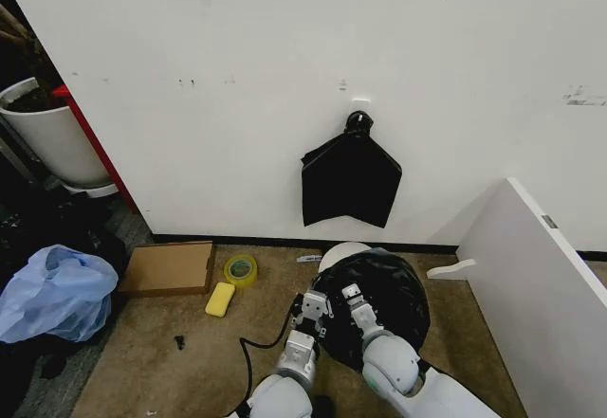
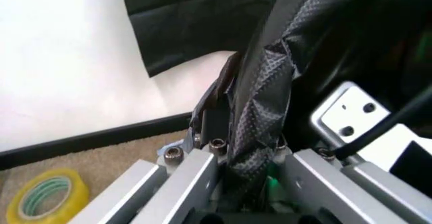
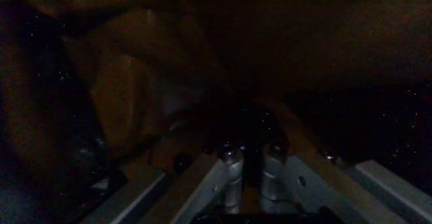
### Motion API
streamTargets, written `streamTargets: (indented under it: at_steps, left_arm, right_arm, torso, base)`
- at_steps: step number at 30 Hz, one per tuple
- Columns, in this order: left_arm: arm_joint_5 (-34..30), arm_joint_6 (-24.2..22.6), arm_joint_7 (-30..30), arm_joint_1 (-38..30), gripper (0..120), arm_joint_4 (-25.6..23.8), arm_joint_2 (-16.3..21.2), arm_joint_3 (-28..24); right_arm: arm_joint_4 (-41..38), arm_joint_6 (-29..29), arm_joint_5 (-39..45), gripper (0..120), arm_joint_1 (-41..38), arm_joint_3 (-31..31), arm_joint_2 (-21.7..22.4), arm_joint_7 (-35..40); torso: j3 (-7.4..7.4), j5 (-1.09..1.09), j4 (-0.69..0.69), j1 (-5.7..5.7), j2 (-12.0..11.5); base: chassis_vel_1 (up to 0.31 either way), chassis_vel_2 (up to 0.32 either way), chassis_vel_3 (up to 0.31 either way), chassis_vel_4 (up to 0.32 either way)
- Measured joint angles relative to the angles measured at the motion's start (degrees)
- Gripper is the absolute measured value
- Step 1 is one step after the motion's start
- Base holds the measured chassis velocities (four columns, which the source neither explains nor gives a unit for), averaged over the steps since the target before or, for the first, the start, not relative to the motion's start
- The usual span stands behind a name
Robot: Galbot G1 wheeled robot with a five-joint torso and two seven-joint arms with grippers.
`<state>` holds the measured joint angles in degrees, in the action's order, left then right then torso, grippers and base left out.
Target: Place the garbage bag over the trash bin.
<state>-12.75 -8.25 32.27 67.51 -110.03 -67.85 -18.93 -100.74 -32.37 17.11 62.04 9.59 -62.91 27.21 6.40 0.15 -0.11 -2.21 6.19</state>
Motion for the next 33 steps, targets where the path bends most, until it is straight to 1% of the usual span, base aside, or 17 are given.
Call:
streamTargets:
  at_steps: [11,13,15,17,20,22,26,28,33]
  left_arm:
    - [-0.6,0.1,-0.7,-0.8,0,0.1,0.1,-0.7]
    - [-1.5,0.1,-0.5,-1.3,0,0.6,-0.2,-0.6]
    - [-1.8,0.1,-0.4,-1.5,0,0.7,-0.2,-0.5]
    - [-3.3,-0.1,0.1,-1.9,0,0.8,-0.1,-0.5]
    - [-3.9,-0.3,0.1,-2.2,0,0.8,0.1,-0.6]
    - [-4.0,-0.3,0.1,-2.1,0,0.7,0.2,-0.7]
    - [-2.8,-0.2,-0.6,-1.4,0,0.1,1.0,-1.8]
    - [-1.2,0.4,-1.1,-0.9,0,0.1,1.7,-2.0]
    - [-0.4,0.8,-1.5,-0.2,0,-0.5,2.2,-1.9]
  right_arm:
    - [0.2,0.1,0.4,0,0.6,-1.9,0.6,0.6]
    - [-2.5,0.2,0.3,0,1.8,-2.4,1.4,0.4]
    - [-3.2,0.2,0.2,0,2.1,-2.4,1.6,0.2]
    - [-6.3,0.2,0.0,0,3.7,-2.6,2.6,-0.5]
    - [-7.7,0.0,-0.8,0,4.8,-2.6,2.7,-1.3]
    - [-7.5,0.0,-1.0,0,4.7,-2.4,2.5,-1.4]
    - [-4.7,-0.1,-1.3,0,2.9,-1.8,1.3,-1.3]
    - [-2.9,-0.1,-0.9,0,1.9,-1.8,1.2,-1.2]
    - [-1.4,-0.4,0.2,0,1.2,-1.9,1.1,-0.7]
  torso:
    - [0.0,0.0,-0.01,0.0,0.0]
    - [0.0,0.0,0.0,0.0,0.0]
    - [0.0,0.0,0.0,0.0,0.0]
    - [0.0,0.0,-0.01,0.0,0.0]
    - [0.0,0.0,-0.02,0.0,0.0]
    - [0.0,-0.01,-0.01,0.0,0.0]
    - [0.0,0.0,-0.01,0.0,0.0]
    - [0.0,0.0,0.0,0.0,0.0]
    - [0.0,0.0,-0.01,0.0,0.0]
  base:
    - [0.0,0.0,0.0,0.0]
    - [0.0,0.0,0.0,0.0]
    - [0.0,0.0,0.0,0.0]
    - [0.0,0.0,0.0,0.0]
    - [0.0,0.0,0.0,0.0]
    - [0.0,0.0,0.0,0.0]
    - [0.0,0.0,0.0,0.0]
    - [0.0,0.0,0.0,0.0]
    - [0.0,0.0,0.0,0.0]
